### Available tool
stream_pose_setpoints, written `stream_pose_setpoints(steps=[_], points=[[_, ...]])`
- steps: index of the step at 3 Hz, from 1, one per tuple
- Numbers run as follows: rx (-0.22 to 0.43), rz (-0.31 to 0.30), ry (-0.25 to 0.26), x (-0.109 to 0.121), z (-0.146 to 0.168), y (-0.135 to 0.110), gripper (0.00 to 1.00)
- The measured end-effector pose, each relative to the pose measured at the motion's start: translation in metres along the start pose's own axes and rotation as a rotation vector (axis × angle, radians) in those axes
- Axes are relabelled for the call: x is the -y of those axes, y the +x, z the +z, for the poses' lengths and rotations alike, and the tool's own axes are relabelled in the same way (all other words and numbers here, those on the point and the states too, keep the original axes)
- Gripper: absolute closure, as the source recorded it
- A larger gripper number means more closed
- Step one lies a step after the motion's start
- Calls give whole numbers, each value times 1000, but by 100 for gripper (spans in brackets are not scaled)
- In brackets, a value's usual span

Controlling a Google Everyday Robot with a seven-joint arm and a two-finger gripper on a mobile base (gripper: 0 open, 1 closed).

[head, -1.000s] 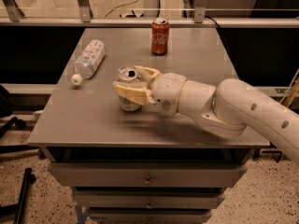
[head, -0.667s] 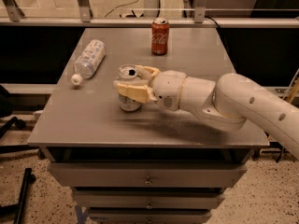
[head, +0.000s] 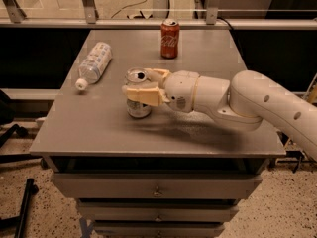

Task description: Place 7up can upright

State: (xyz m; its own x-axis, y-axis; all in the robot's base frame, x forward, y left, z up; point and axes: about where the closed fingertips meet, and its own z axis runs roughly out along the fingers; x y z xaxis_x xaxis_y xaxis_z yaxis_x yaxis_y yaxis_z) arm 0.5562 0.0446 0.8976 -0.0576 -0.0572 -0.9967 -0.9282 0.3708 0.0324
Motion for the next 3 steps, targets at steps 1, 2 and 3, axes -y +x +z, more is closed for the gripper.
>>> stream_pose_setpoints(steps=[1,2,3], points=[[0,0,0,0,0,0,37],[0,-2,-5,-2,2,-1,6],[0,-2,-7,-3,3,-2,0]])
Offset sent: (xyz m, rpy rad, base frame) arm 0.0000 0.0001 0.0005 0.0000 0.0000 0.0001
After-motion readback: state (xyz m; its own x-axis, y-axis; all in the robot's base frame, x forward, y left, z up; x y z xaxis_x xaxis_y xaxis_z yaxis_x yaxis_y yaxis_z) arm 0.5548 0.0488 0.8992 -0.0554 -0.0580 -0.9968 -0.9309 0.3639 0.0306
